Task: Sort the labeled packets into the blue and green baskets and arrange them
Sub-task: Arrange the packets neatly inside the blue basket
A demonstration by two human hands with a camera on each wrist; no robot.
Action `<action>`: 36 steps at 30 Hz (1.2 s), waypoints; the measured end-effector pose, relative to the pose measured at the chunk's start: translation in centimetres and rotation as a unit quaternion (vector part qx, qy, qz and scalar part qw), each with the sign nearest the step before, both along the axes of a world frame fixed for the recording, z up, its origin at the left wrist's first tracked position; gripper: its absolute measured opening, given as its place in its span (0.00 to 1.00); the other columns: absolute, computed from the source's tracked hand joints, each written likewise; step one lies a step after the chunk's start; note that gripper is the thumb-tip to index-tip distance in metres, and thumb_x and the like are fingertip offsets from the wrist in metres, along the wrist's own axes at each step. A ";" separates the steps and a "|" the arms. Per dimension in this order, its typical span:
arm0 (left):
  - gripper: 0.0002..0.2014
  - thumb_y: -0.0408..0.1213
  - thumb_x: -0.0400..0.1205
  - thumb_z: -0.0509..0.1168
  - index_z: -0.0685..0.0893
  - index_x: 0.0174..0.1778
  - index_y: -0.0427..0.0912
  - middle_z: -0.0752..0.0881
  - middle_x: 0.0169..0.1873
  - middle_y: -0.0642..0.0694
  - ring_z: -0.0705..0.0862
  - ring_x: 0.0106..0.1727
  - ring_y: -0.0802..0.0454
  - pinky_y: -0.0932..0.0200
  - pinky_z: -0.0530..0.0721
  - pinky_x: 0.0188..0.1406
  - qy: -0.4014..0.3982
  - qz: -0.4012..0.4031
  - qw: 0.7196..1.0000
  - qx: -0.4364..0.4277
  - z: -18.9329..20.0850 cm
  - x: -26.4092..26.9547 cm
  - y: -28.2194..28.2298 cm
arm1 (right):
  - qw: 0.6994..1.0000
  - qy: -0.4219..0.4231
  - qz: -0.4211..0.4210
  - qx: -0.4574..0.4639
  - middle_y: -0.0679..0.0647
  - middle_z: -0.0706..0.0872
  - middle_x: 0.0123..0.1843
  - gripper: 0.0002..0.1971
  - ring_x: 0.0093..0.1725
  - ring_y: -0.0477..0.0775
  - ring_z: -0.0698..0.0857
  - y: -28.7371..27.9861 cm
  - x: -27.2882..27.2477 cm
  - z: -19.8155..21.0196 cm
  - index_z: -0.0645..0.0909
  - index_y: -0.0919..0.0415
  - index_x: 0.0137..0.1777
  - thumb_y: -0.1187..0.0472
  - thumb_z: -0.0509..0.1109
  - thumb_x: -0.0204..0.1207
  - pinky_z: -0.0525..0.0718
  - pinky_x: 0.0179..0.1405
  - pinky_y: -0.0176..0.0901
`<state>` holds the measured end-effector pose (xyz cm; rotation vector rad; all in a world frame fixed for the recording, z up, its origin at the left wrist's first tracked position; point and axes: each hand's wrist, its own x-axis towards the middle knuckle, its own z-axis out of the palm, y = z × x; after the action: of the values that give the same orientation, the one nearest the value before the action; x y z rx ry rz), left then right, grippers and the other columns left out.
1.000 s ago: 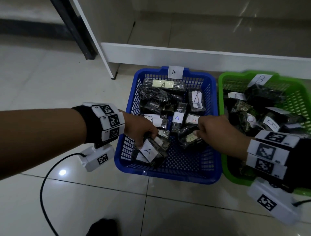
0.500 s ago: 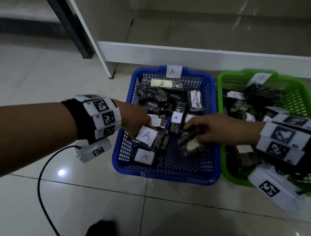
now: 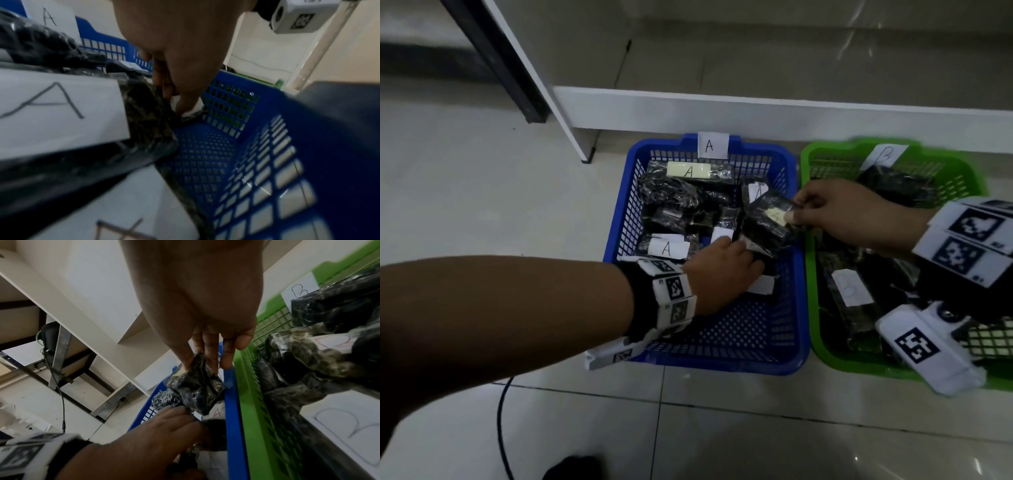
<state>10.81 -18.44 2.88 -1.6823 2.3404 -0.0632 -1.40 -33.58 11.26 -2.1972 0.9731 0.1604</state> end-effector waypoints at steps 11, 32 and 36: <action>0.13 0.44 0.78 0.69 0.85 0.58 0.52 0.85 0.54 0.54 0.79 0.58 0.54 0.53 0.61 0.66 0.209 0.162 0.953 0.147 1.4 1.9 1.6 | 0.987 0.086 0.130 -0.029 0.49 0.84 0.52 0.12 0.54 0.52 0.82 1.2 0.3 -1.0 0.81 0.54 0.57 0.54 0.72 0.76 0.76 0.52 0.45; 0.11 0.47 0.80 0.66 0.86 0.55 0.49 0.87 0.53 0.48 0.83 0.54 0.48 0.56 0.78 0.52 0.209 0.229 0.946 0.090 -0.3 2.4 2.0 | 0.813 0.075 0.448 -0.363 0.49 0.84 0.29 0.17 0.33 0.55 0.83 5.4 -1.4 -5.3 0.84 0.53 0.35 0.45 0.82 0.54 0.68 0.41 0.49; 0.12 0.47 0.81 0.64 0.88 0.53 0.47 0.89 0.48 0.45 0.85 0.49 0.45 0.59 0.75 0.45 0.143 0.226 0.960 0.087 -0.5 2.1 1.5 | 0.800 0.148 0.451 -0.367 0.49 0.84 0.28 0.13 0.33 0.55 0.82 6.0 -1.7 -6.0 0.85 0.52 0.33 0.52 0.84 0.52 0.71 0.41 0.48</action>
<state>12.91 -16.95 2.34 -2.2019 1.9988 0.4866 -3.06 -27.63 5.27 -3.2935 -0.0215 0.6744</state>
